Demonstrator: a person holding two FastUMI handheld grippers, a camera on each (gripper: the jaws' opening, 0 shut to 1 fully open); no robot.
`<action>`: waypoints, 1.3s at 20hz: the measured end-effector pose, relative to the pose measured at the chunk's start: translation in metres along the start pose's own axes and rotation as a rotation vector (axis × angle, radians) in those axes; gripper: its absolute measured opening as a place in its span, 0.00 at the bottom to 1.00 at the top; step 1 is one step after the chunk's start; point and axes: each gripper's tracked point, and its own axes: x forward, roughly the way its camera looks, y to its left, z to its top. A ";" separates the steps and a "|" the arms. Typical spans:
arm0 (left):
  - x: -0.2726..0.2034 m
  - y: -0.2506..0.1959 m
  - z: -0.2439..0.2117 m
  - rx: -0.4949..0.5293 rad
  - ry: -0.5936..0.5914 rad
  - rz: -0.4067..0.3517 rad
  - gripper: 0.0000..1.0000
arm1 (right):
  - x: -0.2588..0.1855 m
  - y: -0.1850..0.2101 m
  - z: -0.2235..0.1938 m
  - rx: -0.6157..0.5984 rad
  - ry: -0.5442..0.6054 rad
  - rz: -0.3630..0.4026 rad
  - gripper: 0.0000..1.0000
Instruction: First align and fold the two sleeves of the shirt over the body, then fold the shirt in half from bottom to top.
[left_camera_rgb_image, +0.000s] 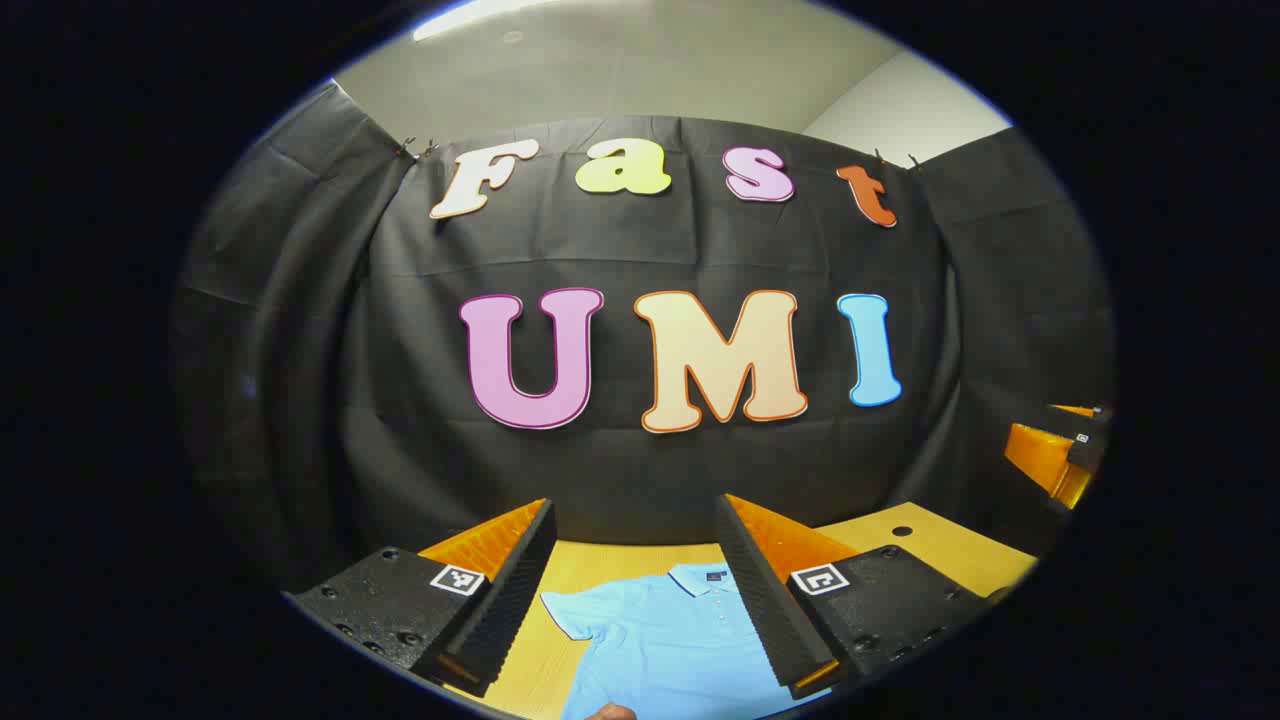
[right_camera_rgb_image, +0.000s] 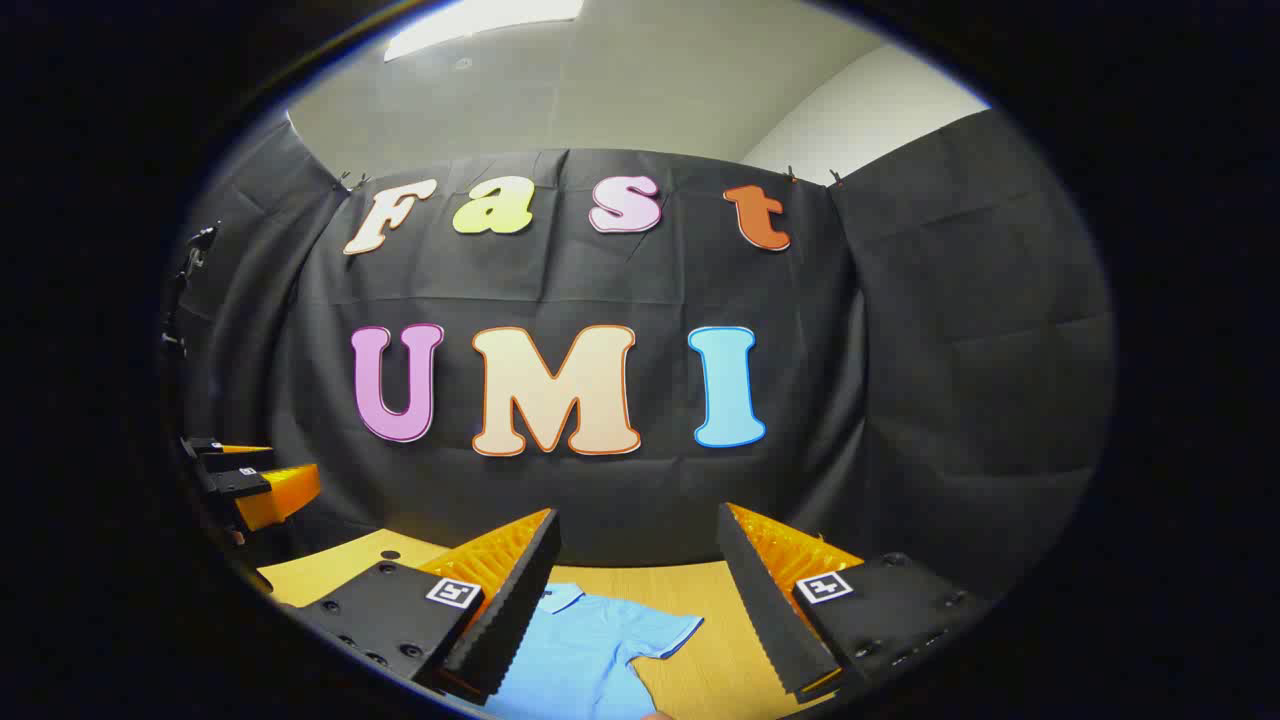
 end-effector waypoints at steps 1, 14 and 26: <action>0.001 0.000 0.000 0.002 0.000 -0.002 0.94 | 0.001 0.001 0.000 0.001 0.002 -0.002 0.99; 0.012 0.014 -0.006 -0.009 0.002 0.000 0.95 | 0.011 0.019 -0.009 -0.034 0.015 -0.011 0.97; 0.026 0.022 -0.010 -0.002 -0.013 -0.023 0.95 | 0.081 0.009 -0.080 -0.056 0.154 -0.047 0.98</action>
